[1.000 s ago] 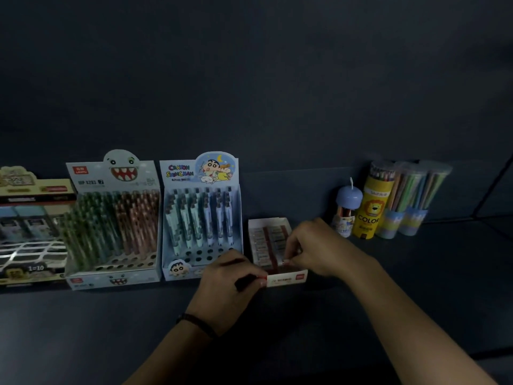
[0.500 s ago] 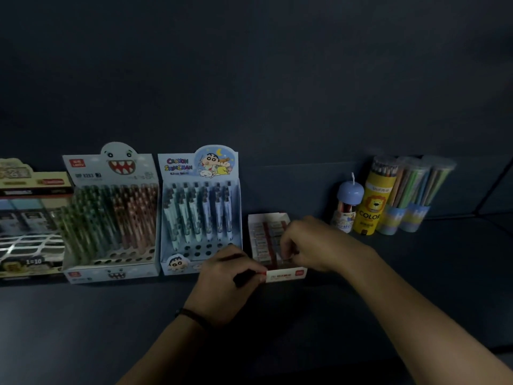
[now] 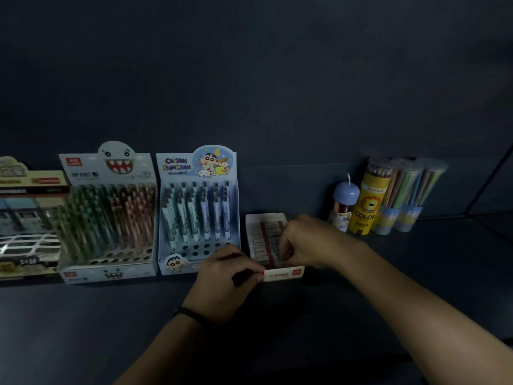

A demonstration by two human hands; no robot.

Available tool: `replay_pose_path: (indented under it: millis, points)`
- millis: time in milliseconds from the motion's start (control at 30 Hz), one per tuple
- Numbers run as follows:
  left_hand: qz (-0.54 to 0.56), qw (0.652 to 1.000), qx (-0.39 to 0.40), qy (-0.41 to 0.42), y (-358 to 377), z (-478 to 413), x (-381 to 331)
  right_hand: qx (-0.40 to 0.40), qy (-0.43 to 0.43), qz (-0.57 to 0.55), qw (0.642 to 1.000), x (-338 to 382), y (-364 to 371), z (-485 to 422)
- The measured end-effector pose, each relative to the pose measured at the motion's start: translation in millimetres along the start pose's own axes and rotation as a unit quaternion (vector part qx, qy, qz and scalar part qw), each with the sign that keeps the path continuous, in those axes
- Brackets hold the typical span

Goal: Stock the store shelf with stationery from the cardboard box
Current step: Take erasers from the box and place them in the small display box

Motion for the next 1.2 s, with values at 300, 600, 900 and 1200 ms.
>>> replay_pose_path:
  millis: [300, 600, 900, 1200]
  points:
    - [0.009, 1.000, 0.008, -0.011, -0.5, -0.4, -2.6, -0.010, 0.051, -0.093, 0.994, -8.6, -1.4, 4.6]
    - [0.017, 0.999, 0.010, 0.032, 4.5, 13.4, -38.0, -0.327, 0.261, -0.221, 0.881, -16.0, -37.1, 185.2]
    - [0.013, 0.903, 0.374, 0.210, 177.9, 113.8, -228.8, -0.163, 0.492, -0.158, 0.841, 21.5, 101.7, 436.4]
    - [-0.061, 0.683, 0.690, 0.232, 434.4, 380.1, -349.6, -0.010, 0.717, -0.310, 0.624, 140.5, 289.5, 800.6]
Point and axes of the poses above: each hand's wrist, its own z-axis away from the middle knuckle, its own y-axis out of the palm, x = y × z, the point moved 9 cm from there along -z, towards the middle knuckle, and after that the axes turned 14 degrees about z, right-handed, at the moved point
